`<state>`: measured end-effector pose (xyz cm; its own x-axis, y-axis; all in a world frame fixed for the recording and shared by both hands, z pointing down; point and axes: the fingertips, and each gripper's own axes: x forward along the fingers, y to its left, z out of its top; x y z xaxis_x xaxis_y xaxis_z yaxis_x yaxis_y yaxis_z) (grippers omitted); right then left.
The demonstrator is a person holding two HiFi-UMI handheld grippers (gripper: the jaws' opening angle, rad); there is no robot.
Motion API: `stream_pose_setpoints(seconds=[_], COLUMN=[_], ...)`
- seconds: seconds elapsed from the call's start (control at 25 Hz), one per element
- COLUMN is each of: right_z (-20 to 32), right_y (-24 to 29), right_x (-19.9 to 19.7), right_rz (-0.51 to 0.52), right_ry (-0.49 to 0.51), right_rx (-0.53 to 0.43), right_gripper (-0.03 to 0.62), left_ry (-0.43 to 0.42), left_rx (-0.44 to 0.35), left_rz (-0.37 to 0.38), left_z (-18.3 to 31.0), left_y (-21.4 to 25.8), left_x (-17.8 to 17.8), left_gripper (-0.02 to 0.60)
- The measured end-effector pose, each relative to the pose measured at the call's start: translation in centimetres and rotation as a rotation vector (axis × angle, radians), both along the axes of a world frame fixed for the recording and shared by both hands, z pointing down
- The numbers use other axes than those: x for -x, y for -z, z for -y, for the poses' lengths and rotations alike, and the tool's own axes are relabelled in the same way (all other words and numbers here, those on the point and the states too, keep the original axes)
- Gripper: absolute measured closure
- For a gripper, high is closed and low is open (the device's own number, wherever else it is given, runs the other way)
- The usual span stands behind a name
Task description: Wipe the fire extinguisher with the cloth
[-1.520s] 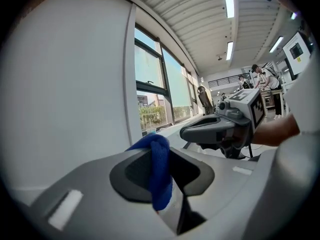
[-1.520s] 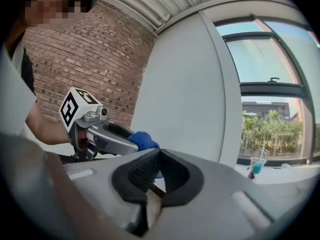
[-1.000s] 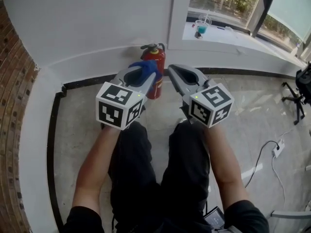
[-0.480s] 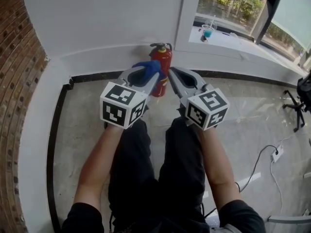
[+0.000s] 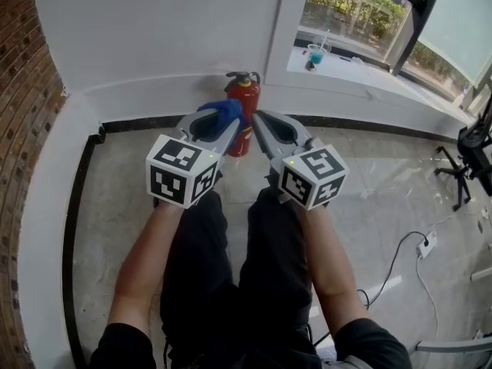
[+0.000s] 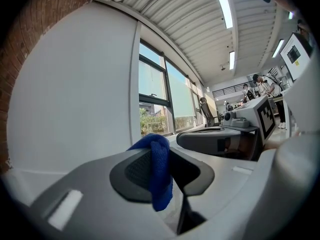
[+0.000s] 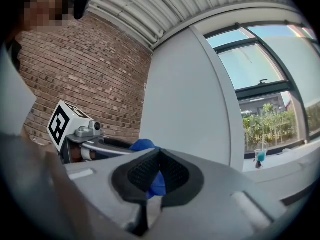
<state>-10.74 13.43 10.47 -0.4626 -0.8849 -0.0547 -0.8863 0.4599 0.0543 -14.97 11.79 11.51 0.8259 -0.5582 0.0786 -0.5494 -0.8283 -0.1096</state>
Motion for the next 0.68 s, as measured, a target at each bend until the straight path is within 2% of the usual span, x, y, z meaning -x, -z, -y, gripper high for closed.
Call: stream_pose_setpoints(seconds=[0.68], right_z=[-0.49], right_y=[-0.03], right_x=[-0.01], right_rz=[0.024], right_ry=[0.002], right_rx=[-0.01], right_gripper=[0.591], left_ry=[0.002], left_rx=[-0.001], left_rz=[-0.002], left_z=[-0.67], left_y=[-0.35], left_x=[0.0], left_gripper=[0.483])
